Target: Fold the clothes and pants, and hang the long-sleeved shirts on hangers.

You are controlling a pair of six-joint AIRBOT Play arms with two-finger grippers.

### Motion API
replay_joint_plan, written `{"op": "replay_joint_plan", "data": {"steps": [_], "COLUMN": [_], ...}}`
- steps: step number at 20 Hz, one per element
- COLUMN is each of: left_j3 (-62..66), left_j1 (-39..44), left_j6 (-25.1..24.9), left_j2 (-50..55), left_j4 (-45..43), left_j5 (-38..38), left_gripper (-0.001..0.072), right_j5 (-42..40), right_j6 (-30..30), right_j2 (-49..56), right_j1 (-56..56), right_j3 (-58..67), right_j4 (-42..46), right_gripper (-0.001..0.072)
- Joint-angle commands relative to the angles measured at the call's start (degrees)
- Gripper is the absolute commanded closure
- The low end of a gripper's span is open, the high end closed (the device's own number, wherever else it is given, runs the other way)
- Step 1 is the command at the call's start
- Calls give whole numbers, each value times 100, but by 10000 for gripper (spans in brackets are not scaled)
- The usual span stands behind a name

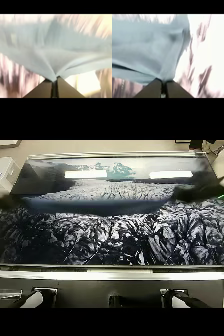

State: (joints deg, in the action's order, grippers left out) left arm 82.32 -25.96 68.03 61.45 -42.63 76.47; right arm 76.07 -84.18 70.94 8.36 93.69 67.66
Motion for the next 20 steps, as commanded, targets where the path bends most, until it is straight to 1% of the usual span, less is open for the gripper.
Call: {"op": "replay_joint_plan", "data": {"steps": [1,2,3,4,5,7,9,12,14,15,16,17,18,20], "left_j3": [2535,3084,3495,3635,3641,3641,3644,3646,3646,3644,3644,3641,3613,3143], "left_j1": [-2,-2,-2,-2,-2,-2,-2,-2,-2,-2,-2,-2,-4,-2], "left_j6": [-96,-94,-20,219,417,551,549,553,715,835,922,960,955,960], "left_j2": [-905,-1073,-1255,-1460,-1727,-2133,-2409,-2616,-2614,-2575,-2518,-2426,-2299,-2022], "left_j4": [350,179,15,-103,-179,-321,-374,-616,-651,-651,-649,-649,-647,-623], "left_j5": [-1163,-1268,-1237,-1252,-1255,-1248,-1362,-1545,-1543,-1521,-1427,-1196,-855,7], "left_gripper": [685,685,685,686,686,686,686,685,686,686,686,686,686,687], "right_j5": [-999,-1040,-1047,-957,-748,-153,155,63,31,26,39,105,330,1403], "right_j6": [278,278,275,238,166,-87,-109,-109,-133,-256,-474,-715,-802,-804], "right_j2": [-1137,-1464,-1801,-2151,-2409,-2806,-3058,-3257,-3265,-3241,-3195,-3108,-2966,-2468], "right_j1": [68,68,68,68,68,68,68,68,68,68,68,68,68,68], "right_j3": [2159,2503,2583,2551,2524,2522,2522,2524,2527,2527,2527,2527,2520,2323], "right_j4": [1174,1480,1622,1735,1773,1770,1832,2059,2155,2157,2157,2155,2107,1864], "right_gripper": [672,672,672,672,672,672,672,672,672,672,672,672,673,673]}}
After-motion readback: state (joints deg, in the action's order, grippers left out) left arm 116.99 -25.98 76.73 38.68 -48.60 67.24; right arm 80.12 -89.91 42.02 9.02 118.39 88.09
